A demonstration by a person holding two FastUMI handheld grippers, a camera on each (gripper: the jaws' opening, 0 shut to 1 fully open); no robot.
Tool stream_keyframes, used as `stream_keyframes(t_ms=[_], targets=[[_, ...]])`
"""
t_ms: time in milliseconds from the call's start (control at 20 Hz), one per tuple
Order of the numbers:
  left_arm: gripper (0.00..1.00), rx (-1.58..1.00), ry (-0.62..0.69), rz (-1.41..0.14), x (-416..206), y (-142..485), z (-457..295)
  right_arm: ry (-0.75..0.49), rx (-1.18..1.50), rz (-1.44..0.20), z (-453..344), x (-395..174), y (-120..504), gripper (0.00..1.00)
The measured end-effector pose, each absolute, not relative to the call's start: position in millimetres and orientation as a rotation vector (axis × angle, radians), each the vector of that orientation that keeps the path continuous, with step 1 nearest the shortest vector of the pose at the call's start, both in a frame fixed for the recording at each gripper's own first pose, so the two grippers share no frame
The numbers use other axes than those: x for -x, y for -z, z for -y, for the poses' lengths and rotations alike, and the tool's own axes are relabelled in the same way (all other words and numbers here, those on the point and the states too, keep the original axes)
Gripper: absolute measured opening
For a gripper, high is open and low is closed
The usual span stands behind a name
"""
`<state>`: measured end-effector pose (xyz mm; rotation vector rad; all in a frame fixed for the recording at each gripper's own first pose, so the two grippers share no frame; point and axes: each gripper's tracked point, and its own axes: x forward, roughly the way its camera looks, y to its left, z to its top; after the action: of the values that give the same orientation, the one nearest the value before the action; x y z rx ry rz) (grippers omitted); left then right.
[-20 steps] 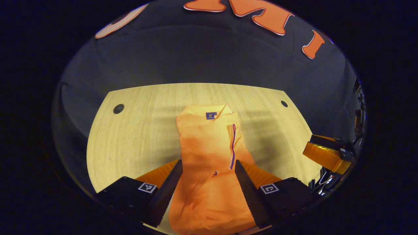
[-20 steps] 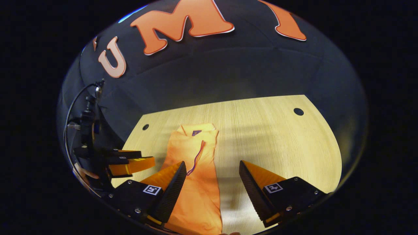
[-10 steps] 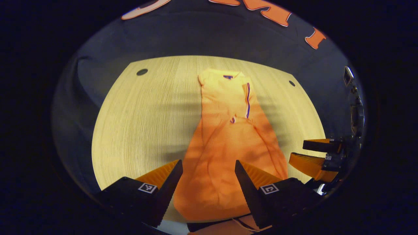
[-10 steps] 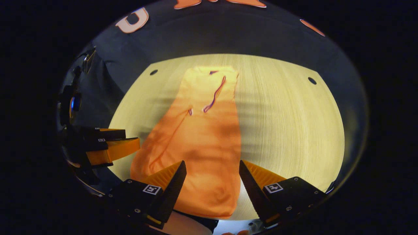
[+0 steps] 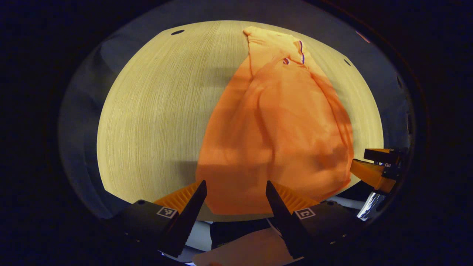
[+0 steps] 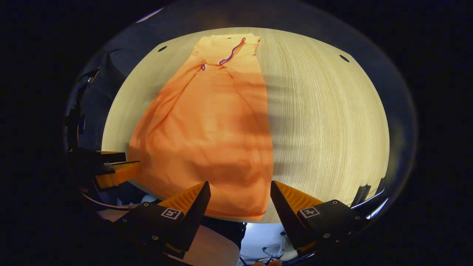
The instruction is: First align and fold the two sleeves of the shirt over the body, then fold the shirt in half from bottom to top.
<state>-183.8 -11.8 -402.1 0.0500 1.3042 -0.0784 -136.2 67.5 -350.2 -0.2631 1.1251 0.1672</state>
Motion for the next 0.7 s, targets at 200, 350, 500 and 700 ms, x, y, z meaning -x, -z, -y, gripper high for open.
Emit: stream_keyframes(t_ms=[200,350,500,700], targets=[[0.99,-0.053,0.038,-1.327,194.1,415.4,3.7,-0.145,0.289,-1.163,-62.6,146.7,369.8,1.0],[0.99,-0.06,0.03,-1.36,198.9,426.8,4.6,-0.128,0.296,-1.181,-59.8,147.0,382.8,1.0],[0.98,-0.098,0.012,-1.357,193.8,429.4,3.9,-0.114,0.312,-1.192,-56.5,147.2,393.5,0.99],[0.99,-0.093,-0.002,-1.373,190.2,431.9,4.6,-0.098,0.347,-1.204,-51.8,152.0,402.0,0.97]])
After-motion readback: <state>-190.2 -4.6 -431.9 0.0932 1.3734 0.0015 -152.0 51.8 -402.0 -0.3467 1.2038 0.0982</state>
